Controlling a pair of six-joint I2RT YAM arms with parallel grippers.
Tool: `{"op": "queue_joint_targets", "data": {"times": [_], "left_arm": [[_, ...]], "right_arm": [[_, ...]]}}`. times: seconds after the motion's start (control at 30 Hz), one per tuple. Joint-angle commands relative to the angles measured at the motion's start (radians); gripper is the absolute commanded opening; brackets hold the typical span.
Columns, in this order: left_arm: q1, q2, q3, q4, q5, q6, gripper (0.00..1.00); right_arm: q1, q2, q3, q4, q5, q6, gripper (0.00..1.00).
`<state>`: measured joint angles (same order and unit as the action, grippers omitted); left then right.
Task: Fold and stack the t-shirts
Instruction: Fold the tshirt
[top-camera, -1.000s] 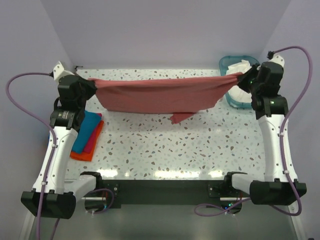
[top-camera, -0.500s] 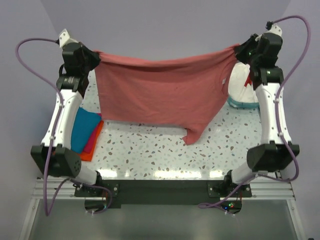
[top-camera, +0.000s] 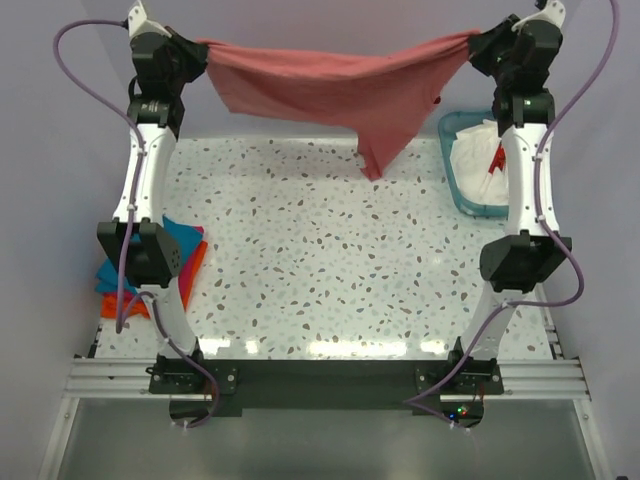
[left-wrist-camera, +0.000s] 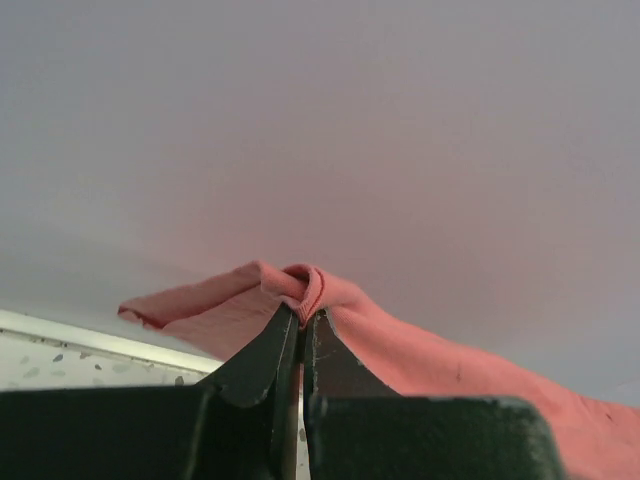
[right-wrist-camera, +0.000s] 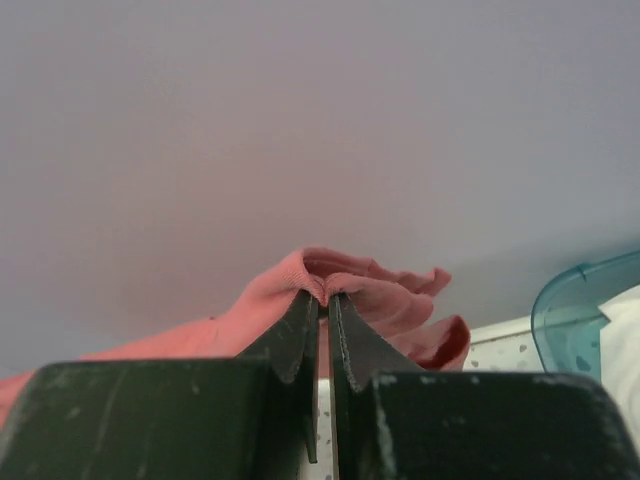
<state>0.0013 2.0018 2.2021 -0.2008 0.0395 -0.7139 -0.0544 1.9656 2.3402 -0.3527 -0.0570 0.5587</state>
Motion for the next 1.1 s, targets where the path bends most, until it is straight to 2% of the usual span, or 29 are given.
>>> {"op": "queue_joint_targets", "data": {"times": [0.0,0.17,0.27,0.3,0.33,0.37,0.43,0.47,0.57,0.7,0.83,1.07], "left_arm": [[0.055,-0.106,-0.042,0.15,0.025,-0.004,0.0],[0.071,-0.243,-0.266,0.179,0.033,-0.004,0.0],[0.071,-0.352,-0.491,0.234,0.048,-0.013,0.0],[0.072,-0.382,-0.628,0.263,0.049,-0.018,0.0],[0.071,-0.411,-0.698,0.27,0.048,-0.031,0.0],[0.071,-0.466,-0.84,0.285,0.054,-0.038,0.0],[0.071,-0.523,-0.985,0.305,0.053,-0.059,0.0],[0.071,-0.576,-1.116,0.308,0.051,-0.065,0.0],[0.069,-0.668,-1.334,0.307,0.037,-0.091,0.0],[0.068,-0.738,-1.517,0.276,0.034,-0.108,0.0],[0.068,-0.79,-1.639,0.23,0.023,-0.105,0.0],[0.068,-0.932,-1.788,0.048,-0.036,-0.128,0.0]], "right_arm": [[-0.019,-0.126,-0.028,0.135,0.052,-0.005,0.0],[-0.024,-0.238,-0.326,0.161,0.049,-0.002,0.0],[-0.022,-0.344,-0.574,0.201,0.043,0.015,0.0],[-0.024,-0.371,-0.705,0.224,0.046,0.021,0.0],[-0.024,-0.401,-0.769,0.233,0.046,0.026,0.0],[-0.022,-0.446,-0.829,0.239,0.045,0.032,0.0],[-0.022,-0.491,-0.992,0.244,0.033,0.05,0.0],[-0.024,-0.529,-1.043,0.242,0.022,0.058,0.0],[-0.024,-0.597,-1.218,0.225,-0.003,0.076,0.0],[-0.024,-0.654,-1.403,0.193,-0.041,0.116,0.0],[-0.024,-0.68,-1.573,0.186,-0.153,0.175,0.0],[-0.024,-0.812,-1.697,0.006,-0.055,0.141,0.0]]}}
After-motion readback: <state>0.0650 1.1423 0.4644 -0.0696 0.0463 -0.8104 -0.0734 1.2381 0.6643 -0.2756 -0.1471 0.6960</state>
